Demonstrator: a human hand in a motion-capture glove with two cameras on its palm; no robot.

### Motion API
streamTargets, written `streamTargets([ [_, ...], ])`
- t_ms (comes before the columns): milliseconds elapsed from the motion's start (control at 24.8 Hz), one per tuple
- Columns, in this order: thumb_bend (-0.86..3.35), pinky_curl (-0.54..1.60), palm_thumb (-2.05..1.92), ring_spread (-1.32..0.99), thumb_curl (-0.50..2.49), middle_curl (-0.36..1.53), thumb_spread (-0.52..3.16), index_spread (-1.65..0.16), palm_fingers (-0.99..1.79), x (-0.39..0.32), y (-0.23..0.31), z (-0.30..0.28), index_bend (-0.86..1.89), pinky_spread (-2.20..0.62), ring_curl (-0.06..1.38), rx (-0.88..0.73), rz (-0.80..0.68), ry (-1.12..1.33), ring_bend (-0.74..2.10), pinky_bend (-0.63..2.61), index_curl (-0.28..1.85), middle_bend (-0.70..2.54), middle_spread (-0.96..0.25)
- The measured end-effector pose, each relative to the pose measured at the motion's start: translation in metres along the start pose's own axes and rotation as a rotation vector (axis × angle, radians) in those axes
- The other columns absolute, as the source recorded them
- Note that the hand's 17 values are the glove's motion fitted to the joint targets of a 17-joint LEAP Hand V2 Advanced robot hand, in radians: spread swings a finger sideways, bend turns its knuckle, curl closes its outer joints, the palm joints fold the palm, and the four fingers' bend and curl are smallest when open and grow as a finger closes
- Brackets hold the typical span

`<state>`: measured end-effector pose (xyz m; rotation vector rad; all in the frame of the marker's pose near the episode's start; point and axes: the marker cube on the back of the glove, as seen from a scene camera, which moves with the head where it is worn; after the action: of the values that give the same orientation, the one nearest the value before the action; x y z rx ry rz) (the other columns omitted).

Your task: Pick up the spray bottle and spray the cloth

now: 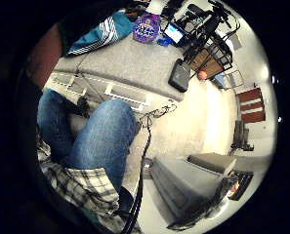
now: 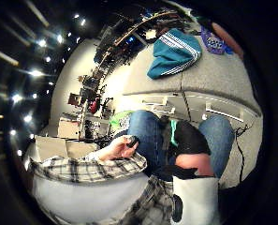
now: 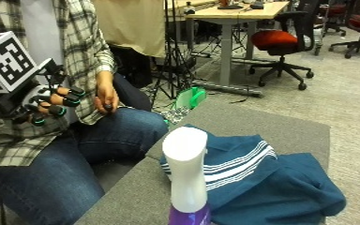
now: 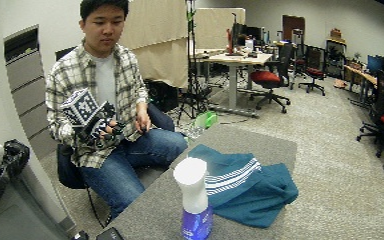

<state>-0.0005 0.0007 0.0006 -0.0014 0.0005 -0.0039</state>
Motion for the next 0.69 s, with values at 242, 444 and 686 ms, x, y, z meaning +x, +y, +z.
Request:
streamTargets([
  [242, 0.32, 0.1, 0.54, 0.07, 0.18, 0.11, 0.68, -0.28, 0.32, 0.0, 0.002, 0.001, 0.18, 0.15, 0.11, -0.01, 0.005, 0.002, 0.28, 0.35, 0.13, 0.21, -0.05],
  [444, 0.29, 0.12, 0.56, 0.08, 0.22, 0.15, 0.84, -0.32, 0.3, 0.001, -0.003, -0.001, 0.18, 0.19, 0.13, -0.007, 0.003, 0.011, 0.28, 0.36, 0.17, 0.2, -0.06],
  [686, 0.25, 0.14, 0.58, 0.09, 0.27, 0.18, 0.96, -0.35, 0.29, 0.002, -0.014, -0.002, 0.17, 0.22, 0.15, -0.008, 0.006, 0.001, 0.28, 0.37, 0.2, 0.19, -0.07],
])
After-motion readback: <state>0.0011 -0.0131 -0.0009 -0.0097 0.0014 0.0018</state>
